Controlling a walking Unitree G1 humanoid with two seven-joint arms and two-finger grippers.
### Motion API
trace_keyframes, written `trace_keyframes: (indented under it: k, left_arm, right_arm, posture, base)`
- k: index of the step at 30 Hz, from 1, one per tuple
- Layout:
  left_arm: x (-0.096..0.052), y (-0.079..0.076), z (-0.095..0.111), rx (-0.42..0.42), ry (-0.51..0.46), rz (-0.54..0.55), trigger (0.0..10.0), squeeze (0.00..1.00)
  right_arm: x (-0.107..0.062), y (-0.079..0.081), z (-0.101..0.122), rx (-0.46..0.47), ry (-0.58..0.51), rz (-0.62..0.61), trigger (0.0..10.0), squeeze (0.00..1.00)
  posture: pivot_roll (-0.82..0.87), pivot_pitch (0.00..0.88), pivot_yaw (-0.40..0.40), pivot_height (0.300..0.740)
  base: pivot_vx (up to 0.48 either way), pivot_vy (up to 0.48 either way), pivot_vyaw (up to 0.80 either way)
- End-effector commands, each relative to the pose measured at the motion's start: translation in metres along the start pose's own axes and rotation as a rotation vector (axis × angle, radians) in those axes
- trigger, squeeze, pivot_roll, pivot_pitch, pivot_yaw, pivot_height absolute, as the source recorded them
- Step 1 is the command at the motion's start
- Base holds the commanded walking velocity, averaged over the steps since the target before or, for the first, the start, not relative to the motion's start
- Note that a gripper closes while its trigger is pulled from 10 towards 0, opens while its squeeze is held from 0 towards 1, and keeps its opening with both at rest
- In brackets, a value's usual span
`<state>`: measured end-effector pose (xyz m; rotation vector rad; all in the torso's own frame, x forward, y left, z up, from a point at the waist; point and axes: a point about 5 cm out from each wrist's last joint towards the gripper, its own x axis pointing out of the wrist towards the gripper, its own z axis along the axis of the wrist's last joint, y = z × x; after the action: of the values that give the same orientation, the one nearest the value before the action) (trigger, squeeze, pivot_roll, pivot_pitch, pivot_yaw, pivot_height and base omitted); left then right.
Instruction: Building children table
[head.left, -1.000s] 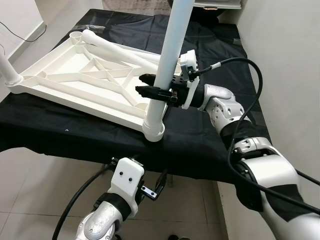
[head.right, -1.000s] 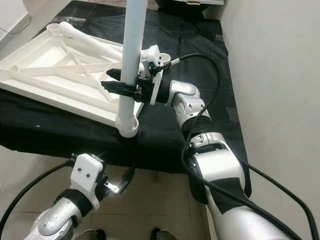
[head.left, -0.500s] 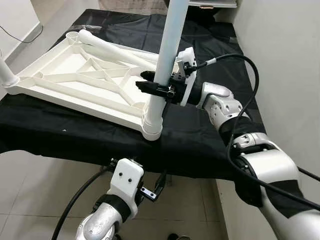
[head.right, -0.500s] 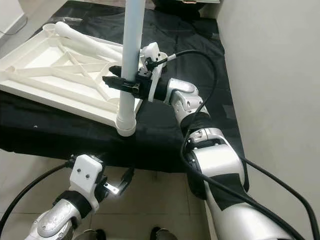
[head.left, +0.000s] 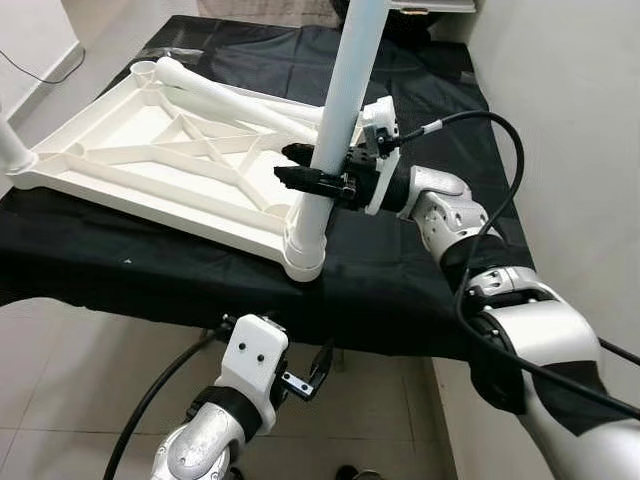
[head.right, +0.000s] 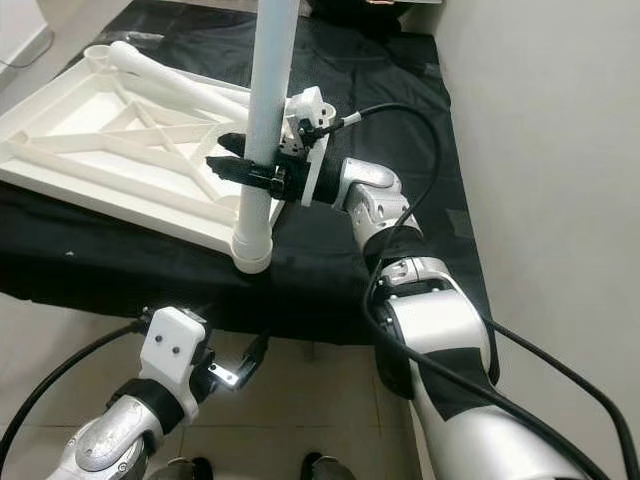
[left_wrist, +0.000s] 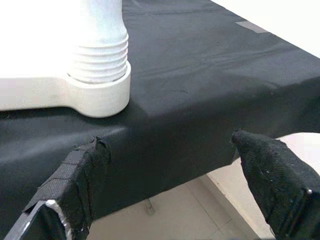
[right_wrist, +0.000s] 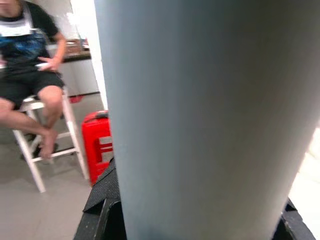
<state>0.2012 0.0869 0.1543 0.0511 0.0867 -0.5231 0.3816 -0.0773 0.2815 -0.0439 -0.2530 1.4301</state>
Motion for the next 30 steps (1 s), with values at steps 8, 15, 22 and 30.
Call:
trace_keyframes:
  k: [8, 15, 22, 30]
  left_arm:
    - [-0.003, -0.001, -0.002, 0.0, 0.018, -0.004, 10.0, 0.0]
    - [-0.004, -0.004, -0.002, -0.003, 0.016, -0.007, 10.0, 0.0]
    - [-0.005, -0.006, -0.001, -0.003, 0.013, -0.009, 10.0, 0.0]
    - [-0.008, -0.007, -0.001, -0.005, 0.017, -0.006, 10.0, 0.0]
  right_arm:
    - [0.006, 0.014, -0.034, 0.028, 0.148, 0.087, 10.0, 0.0]
    - [0.006, 0.018, -0.037, -0.009, 0.206, 0.171, 10.0, 0.0]
    - [0.011, 0.023, -0.039, -0.018, 0.242, 0.243, 10.0, 0.0]
    - [0.019, 0.019, -0.034, 0.047, 0.166, 0.175, 10.0, 0.0]
  posture:
    - [0.12, 0.258, -0.09, 0.74]
    - [0.12, 0.252, -0.098, 0.74]
    - [0.13, 0.259, -0.106, 0.74]
    - [0.13, 0.272, -0.109, 0.74]
  base:
    - [0.0, 0.0, 0.0]
    - [0.0, 0.0, 0.0]
    - [0.0, 0.0, 0.0]
    - [0.0, 0.0, 0.0]
